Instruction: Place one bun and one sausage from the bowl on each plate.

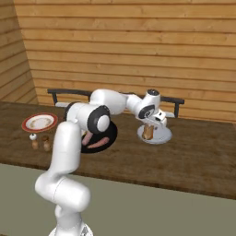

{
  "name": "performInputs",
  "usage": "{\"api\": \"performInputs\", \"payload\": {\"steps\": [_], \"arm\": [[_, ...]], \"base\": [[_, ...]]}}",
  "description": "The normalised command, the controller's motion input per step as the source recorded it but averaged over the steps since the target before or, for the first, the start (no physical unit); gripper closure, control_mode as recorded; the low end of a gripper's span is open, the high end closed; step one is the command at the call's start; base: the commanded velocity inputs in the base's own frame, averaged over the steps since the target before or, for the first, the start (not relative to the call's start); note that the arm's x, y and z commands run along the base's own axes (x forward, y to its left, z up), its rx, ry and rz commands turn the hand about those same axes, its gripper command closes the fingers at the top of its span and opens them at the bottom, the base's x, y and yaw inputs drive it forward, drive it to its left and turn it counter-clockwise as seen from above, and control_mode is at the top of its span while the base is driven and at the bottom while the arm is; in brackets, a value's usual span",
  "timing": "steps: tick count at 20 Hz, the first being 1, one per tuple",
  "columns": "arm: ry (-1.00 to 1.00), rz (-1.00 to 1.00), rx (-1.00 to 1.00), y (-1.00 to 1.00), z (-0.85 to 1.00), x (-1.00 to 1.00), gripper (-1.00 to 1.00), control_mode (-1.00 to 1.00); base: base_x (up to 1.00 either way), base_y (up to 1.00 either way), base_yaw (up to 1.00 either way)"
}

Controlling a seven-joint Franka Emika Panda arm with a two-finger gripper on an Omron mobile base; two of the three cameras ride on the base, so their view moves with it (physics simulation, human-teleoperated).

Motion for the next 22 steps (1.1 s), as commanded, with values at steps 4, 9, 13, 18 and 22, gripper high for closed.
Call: {"api": "performInputs", "payload": {"steps": [4, 9, 13, 18, 22], "arm": [[-0.17, 0.00, 0.00, 0.00, -0.01, 0.06, -1.00, -1.00], [-0.08, 0.00, 0.00, 0.01, 0.30, -0.38, -1.00, -1.00], [-0.01, 0.01, -0.03, 0.37, 0.78, -0.74, -1.00, -1.00], [0.01, 0.00, -0.10, 0.85, 0.47, -0.91, -1.00, -1.00], [0.02, -0.01, -0.10, 1.00, 0.33, -0.74, -1.00, -1.00]], "base": [[0.00, 0.00, 0.00], [0.00, 0.00, 0.00], [0.00, 0.00, 0.00], [0.00, 0.00, 0.00], [0.00, 0.00, 0.00]]}}
